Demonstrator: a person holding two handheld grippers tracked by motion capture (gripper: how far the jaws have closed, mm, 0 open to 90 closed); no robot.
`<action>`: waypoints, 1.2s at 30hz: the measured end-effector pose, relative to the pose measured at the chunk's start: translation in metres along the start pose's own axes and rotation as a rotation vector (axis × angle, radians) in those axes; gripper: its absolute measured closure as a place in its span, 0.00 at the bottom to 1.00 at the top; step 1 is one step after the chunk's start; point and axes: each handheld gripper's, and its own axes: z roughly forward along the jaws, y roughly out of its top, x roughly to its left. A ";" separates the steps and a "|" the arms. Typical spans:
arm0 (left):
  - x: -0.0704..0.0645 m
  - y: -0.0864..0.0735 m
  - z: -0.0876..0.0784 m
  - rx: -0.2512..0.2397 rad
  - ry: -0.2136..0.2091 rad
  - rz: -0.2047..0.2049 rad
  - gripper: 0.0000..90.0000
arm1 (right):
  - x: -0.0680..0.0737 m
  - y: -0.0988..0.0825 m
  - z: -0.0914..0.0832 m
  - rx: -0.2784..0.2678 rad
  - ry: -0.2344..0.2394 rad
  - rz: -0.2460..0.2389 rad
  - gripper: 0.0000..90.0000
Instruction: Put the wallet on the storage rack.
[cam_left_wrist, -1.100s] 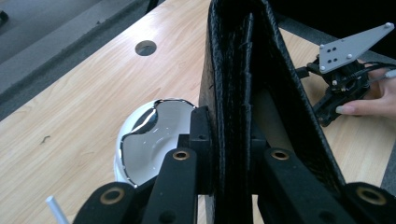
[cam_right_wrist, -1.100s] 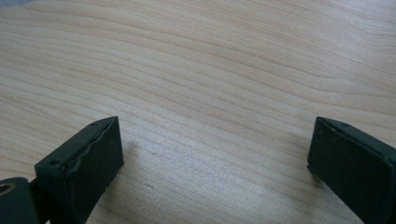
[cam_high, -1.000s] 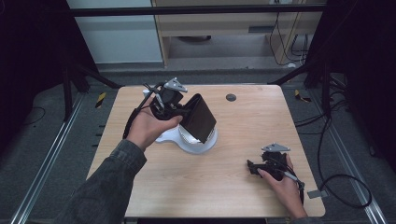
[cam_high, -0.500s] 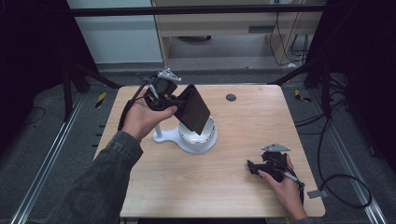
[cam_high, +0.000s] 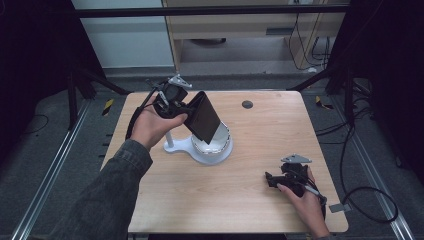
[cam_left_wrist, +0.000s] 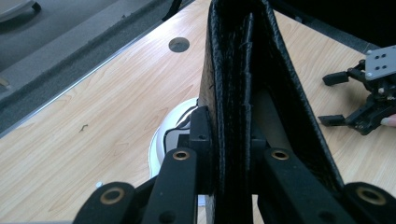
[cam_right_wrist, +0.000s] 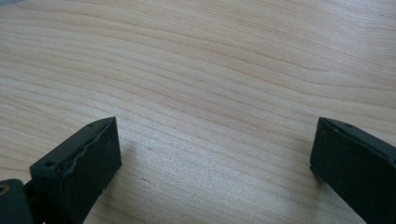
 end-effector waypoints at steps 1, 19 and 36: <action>0.000 0.000 0.000 0.000 0.000 0.000 0.89 | 0.000 0.000 0.000 0.000 0.000 0.000 0.02; -0.006 -0.005 0.013 -0.008 -0.030 0.002 0.89 | 0.000 -0.001 -0.001 -0.001 0.000 -0.004 0.02; -0.004 -0.012 0.074 0.069 -0.072 -0.026 0.89 | 0.000 -0.002 -0.002 0.000 0.003 -0.001 0.02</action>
